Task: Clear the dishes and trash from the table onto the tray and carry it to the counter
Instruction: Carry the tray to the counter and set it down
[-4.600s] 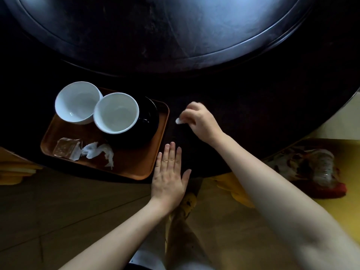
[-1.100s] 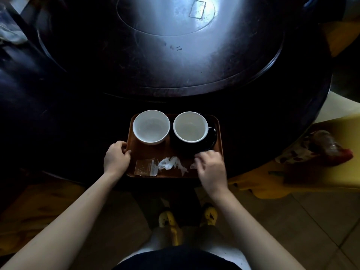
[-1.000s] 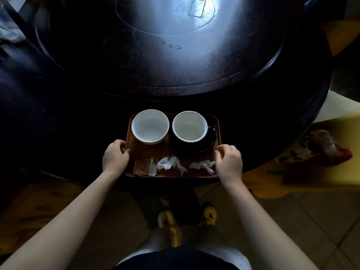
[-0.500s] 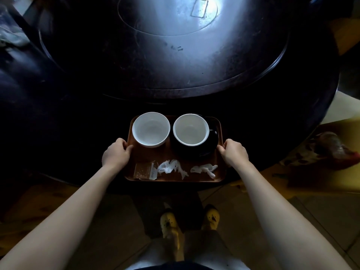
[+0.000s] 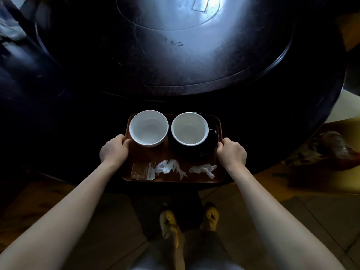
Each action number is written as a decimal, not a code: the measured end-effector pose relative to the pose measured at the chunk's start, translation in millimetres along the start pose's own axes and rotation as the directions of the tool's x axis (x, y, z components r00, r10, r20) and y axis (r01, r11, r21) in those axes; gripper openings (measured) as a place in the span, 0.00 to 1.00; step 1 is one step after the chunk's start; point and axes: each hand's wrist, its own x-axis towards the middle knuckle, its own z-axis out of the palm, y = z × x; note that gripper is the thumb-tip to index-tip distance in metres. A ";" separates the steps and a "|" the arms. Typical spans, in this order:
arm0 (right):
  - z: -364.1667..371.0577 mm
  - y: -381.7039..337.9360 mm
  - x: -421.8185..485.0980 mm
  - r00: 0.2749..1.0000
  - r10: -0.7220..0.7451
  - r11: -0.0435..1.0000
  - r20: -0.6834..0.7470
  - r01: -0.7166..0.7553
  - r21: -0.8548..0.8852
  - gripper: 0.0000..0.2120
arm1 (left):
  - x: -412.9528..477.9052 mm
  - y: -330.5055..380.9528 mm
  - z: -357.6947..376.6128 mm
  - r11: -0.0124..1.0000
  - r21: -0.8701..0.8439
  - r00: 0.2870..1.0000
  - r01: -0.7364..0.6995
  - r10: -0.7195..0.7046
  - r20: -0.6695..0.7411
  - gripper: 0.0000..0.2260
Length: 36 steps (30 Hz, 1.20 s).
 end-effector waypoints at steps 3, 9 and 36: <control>0.9 0.3 -5.3 0.999 -0.006 0.999 -0.032 0.007 0.035 0.15 | -3.2 -1.4 3.9 0.999 -0.042 0.999 0.013 -0.014 -0.034 0.14; 3.4 -3.8 -22.4 0.992 0.033 0.986 -0.122 -0.012 0.166 0.13 | -11.3 -1.7 6.7 0.993 -0.113 0.990 0.024 -0.039 -0.133 0.13; -36.0 27.8 -45.0 0.978 0.152 0.810 -0.144 -0.040 0.585 0.12 | -22.1 33.5 -33.1 0.901 -0.431 0.998 -0.043 0.061 0.027 0.14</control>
